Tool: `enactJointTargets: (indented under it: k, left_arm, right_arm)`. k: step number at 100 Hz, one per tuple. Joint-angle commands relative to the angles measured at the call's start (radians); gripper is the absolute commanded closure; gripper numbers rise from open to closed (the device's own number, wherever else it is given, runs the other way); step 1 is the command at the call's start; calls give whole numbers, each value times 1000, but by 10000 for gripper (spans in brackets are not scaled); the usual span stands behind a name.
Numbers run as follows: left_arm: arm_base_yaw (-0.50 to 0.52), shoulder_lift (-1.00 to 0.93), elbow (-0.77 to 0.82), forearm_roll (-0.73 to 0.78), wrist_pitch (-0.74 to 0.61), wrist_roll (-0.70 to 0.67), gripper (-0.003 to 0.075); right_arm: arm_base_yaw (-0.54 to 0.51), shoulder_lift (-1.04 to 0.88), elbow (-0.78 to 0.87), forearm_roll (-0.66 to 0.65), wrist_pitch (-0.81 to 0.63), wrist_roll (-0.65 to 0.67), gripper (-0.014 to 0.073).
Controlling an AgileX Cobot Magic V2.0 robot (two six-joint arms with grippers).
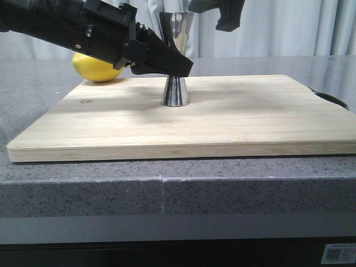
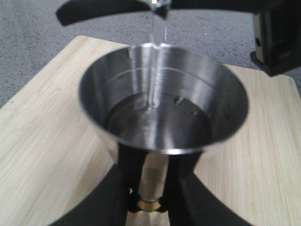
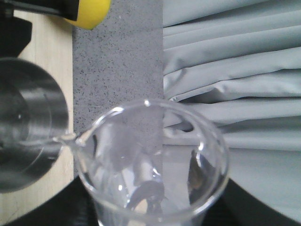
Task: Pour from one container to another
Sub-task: 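Tilt the beaker with the right gripper, pouring liquid into the jigger, then bring the beaker back and lower it onto the board with the right gripper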
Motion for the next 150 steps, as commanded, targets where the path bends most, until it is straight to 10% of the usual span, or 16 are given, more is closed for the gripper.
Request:
enactJointTargets:
  k: [1, 150]
  left_arm:
    - [-3, -50, -27, -49, 44, 2, 739]
    - [-3, -50, -27, -49, 46, 2, 739]
  right_arm:
    - [2, -37, -36, -40, -44, -3, 347]
    - [2, -37, -36, 80, -46, -3, 347]
